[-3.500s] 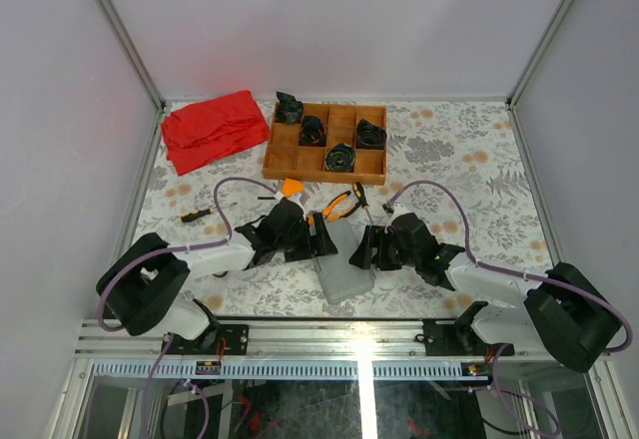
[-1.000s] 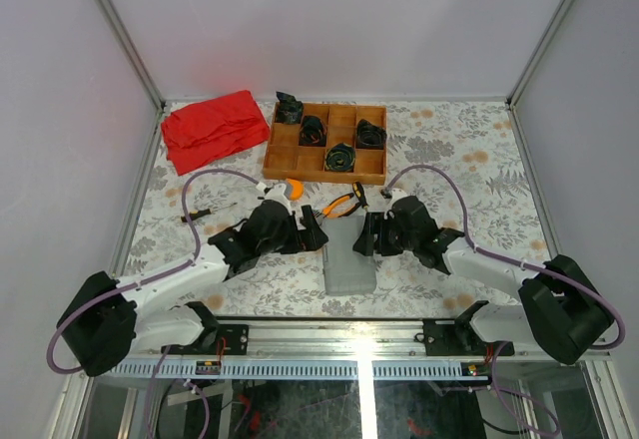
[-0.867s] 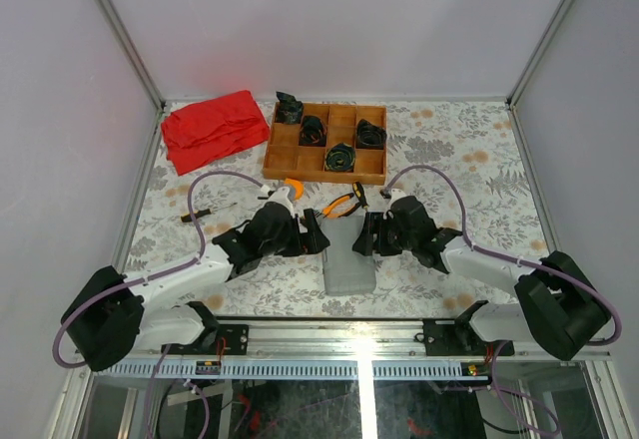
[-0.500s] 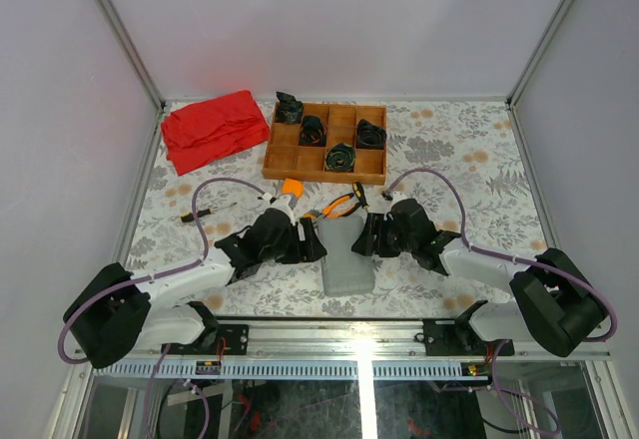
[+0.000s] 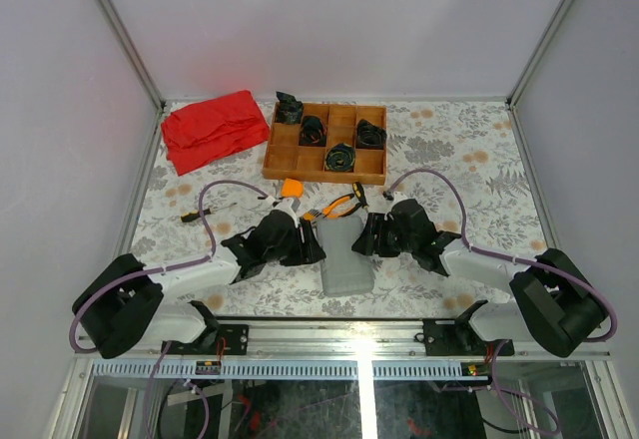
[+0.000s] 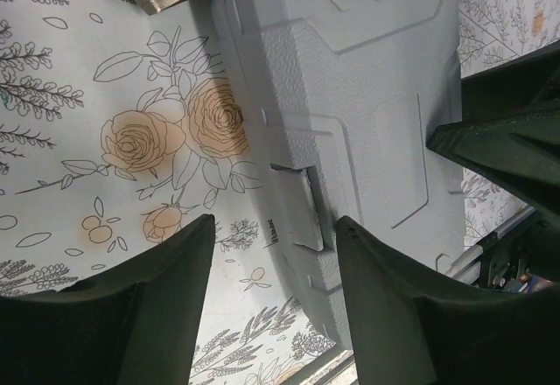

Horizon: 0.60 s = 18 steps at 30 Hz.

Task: Sort the tools into containers
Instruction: Open the storage box at the center of the board.

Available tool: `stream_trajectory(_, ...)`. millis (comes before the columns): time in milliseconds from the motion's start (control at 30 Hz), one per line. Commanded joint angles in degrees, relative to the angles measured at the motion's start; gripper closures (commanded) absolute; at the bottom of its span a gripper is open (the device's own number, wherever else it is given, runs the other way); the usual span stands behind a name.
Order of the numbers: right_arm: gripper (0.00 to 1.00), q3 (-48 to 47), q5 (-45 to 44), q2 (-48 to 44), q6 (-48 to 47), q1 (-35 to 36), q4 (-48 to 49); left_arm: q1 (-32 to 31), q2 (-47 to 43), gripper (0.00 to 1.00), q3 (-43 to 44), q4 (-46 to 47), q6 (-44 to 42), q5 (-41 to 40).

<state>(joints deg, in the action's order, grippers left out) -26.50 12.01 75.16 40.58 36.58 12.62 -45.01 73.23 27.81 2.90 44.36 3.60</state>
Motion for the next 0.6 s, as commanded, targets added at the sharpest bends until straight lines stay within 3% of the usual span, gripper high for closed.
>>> stream_trajectory(0, 0.41, 1.25, -2.17, -0.18, -1.46, -0.1, -3.73, -0.34, 0.9, 0.46, -0.2, 2.77, 1.26, -1.88)
stream_trajectory(233, 0.42, 1.37, -2.54, -0.35, -1.69, -0.1, -4.34, -0.38, 2.06, 0.56, 0.64, -0.26, 1.96, -5.17)
stream_trajectory(567, 0.41, 1.62, -2.91, -0.36, -1.73, -0.1, -4.69, -0.3, 1.73, 0.6, -0.16, -1.09, 2.34, -5.33)
